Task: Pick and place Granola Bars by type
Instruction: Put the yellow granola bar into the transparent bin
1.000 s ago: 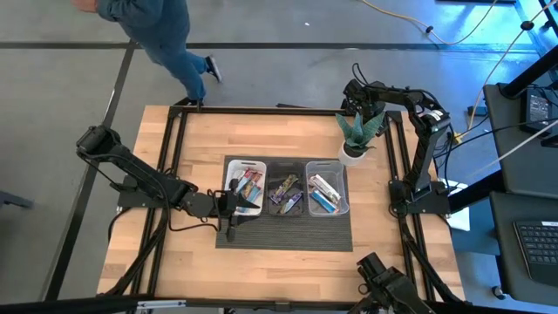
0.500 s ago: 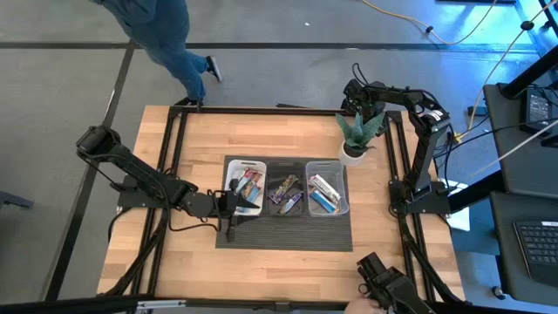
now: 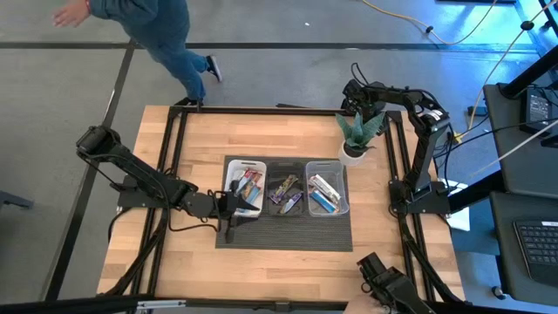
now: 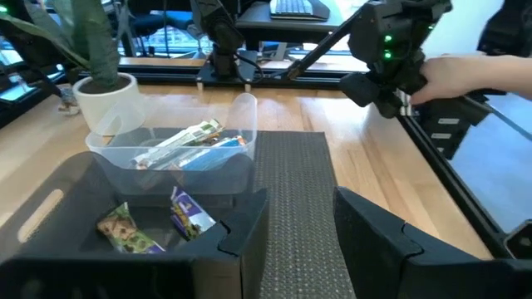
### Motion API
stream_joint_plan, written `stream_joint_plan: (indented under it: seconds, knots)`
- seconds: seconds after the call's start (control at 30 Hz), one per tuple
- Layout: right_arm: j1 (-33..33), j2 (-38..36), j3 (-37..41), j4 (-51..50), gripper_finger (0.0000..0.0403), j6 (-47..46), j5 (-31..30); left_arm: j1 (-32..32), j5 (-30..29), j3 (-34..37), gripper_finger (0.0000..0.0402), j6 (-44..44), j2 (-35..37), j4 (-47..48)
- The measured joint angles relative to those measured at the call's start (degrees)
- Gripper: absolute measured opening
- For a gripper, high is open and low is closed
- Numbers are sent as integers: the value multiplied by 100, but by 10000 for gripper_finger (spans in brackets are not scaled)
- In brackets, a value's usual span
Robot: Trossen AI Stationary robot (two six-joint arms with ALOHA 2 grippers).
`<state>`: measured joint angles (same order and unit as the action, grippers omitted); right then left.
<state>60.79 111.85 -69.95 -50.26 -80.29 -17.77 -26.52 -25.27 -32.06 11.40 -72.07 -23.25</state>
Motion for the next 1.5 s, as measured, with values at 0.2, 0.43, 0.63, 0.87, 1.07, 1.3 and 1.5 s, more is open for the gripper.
stream_joint_plan:
  seconds: [0.2, 0.43, 0.63, 0.87, 1.07, 1.3, 1.5]
  knots:
    - [22, 0, 0, 50, 108, 664, -82, 0, 272, -2, 128, 369, 0, 71]
    - [22, 0, 0, 132, 108, 736, -56, 0, 579, -2, 128, 605, 0, 123]
    - [16, -2, 0, 139, 108, 995, 135, 0, 811, -2, 128, 654, 0, 124]
    - [16, -9, 15, 147, 108, 1604, 140, 0, 872, -2, 128, 736, 0, 125]
    - [11, -15, 15, 175, 108, 2393, 214, 0, 872, -2, 128, 736, 0, 125]
    - [-52, -15, -68, 346, 108, 3163, 297, 0, 870, -2, 128, 736, 0, 123]
    - [-205, -15, -456, 272, 108, 3871, 328, 0, 867, -2, 128, 738, -1, 123]
